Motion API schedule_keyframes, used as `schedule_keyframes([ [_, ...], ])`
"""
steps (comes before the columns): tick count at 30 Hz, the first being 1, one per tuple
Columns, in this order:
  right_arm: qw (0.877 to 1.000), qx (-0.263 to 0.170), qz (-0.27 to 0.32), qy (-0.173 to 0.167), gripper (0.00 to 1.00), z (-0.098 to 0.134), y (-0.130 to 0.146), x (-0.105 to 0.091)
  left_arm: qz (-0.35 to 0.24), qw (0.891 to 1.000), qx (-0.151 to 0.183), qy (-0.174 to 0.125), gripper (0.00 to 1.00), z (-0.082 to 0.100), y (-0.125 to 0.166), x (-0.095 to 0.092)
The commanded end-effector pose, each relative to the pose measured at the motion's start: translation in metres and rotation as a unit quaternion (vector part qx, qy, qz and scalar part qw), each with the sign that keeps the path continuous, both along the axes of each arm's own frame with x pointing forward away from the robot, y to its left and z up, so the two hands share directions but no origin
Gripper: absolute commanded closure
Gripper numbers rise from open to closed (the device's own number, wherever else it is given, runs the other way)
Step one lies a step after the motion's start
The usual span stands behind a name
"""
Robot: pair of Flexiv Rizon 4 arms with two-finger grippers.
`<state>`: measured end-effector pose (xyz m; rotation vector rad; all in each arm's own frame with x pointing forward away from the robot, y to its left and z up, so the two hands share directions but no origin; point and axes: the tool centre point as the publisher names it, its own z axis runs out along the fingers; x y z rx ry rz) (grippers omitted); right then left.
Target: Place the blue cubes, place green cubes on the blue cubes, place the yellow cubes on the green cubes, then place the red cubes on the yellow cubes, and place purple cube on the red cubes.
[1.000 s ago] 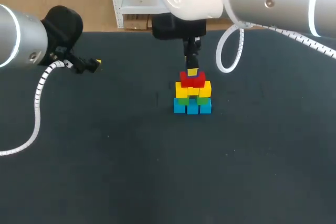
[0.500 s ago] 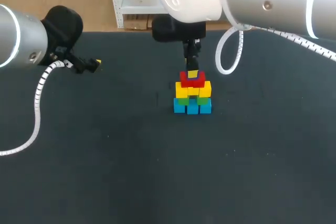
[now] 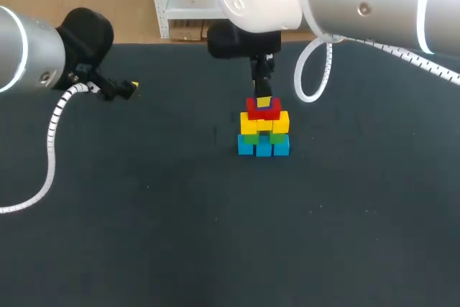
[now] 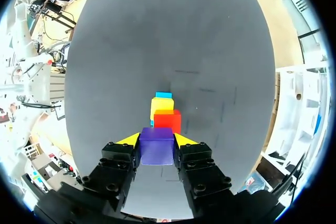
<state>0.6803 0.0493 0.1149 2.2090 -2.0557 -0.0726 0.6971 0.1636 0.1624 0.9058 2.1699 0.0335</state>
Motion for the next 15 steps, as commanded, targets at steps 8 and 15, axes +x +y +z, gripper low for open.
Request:
schedule_keyframes([
  [8, 1.000, 0.001, 0.002, 0.001, 0.80, 0.0000, 0.0018, 0.0018, -0.002, 1.000, -0.001, 0.000, 0.00, -0.0003, 0.0012, 0.0010],
  [15, 1.000, 0.000, 0.000, 0.001, 0.69, -0.0009, 0.0014, 0.0016, -0.002, 1.000, -0.001, 0.000, 0.00, -0.0003, 0.0012, 0.0010],
])
